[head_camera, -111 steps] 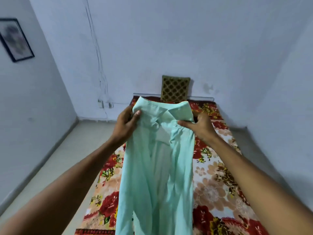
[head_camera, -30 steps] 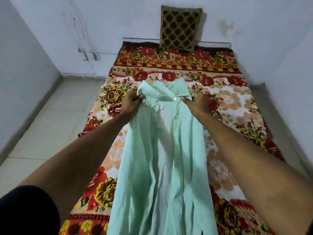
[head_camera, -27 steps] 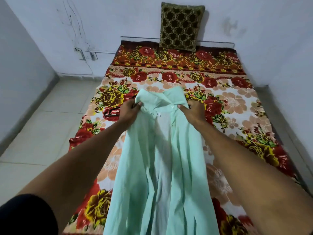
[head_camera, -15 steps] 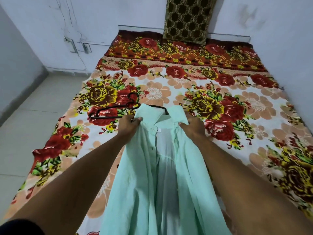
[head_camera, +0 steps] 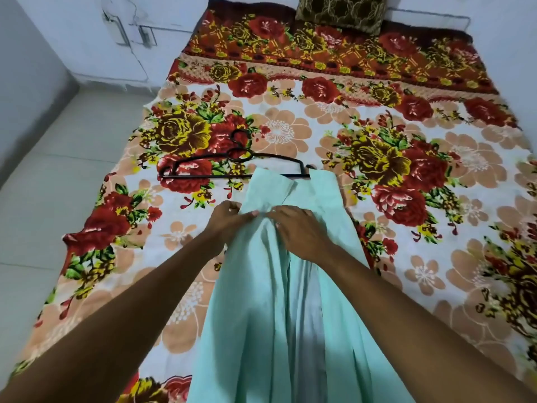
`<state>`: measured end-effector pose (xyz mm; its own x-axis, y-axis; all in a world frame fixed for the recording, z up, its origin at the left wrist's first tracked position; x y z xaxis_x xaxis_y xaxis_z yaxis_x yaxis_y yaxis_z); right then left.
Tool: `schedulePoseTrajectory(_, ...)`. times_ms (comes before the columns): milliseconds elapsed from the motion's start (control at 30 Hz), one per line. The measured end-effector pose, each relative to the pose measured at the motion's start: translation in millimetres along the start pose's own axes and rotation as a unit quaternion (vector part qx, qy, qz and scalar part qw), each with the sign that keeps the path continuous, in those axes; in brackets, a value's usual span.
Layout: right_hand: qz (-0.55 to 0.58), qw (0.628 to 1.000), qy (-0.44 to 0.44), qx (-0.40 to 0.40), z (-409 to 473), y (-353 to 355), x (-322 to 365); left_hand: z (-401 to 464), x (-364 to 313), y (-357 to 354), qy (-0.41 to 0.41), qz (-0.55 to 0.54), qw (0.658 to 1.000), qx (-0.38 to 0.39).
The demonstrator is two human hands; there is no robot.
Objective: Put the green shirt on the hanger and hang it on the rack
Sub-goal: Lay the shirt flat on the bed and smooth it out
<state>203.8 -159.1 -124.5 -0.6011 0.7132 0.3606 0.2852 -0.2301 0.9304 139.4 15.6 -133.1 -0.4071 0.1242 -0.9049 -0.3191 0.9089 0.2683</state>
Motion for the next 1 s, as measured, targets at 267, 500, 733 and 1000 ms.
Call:
schedulePoseTrajectory(267, -0.105, 0.992, -0.037, 0.066, 7.6, -11.3, -1.7, -45.3, 29.2, 38.4, 0.033, 0.015, 0.994, 0.1)
schedulePoseTrajectory(500, -0.222, 0.967, -0.068, 0.109, 9.4, -10.5, 15.8, -91.2, 38.5, 46.5, 0.07, -0.053, 0.986, 0.145)
schedulePoseTrajectory(733, -0.168, 0.984, 0.014, -0.057, -34.2, -0.7, 110.2, -145.9, 46.2, 80.8, 0.054, -0.023, 0.98, 0.192)
schedulePoseTrajectory(1000, -0.177, 0.982, 0.016, 0.066, -87.7, -67.6, 116.3, -222.6, 83.5, 104.4, 0.095, -0.059, 0.963, 0.245)
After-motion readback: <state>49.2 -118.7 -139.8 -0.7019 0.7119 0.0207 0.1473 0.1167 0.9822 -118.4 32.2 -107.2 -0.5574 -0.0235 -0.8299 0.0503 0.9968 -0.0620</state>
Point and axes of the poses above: each hand's wrist, its own z-axis towards the middle knuckle, its own y-axis out of the back of the hand, x = y × z, the point moved 6 cm from there along z, towards the middle knuckle, and after that the axes turned 9 degrees about -y, right-handed, at the moved point
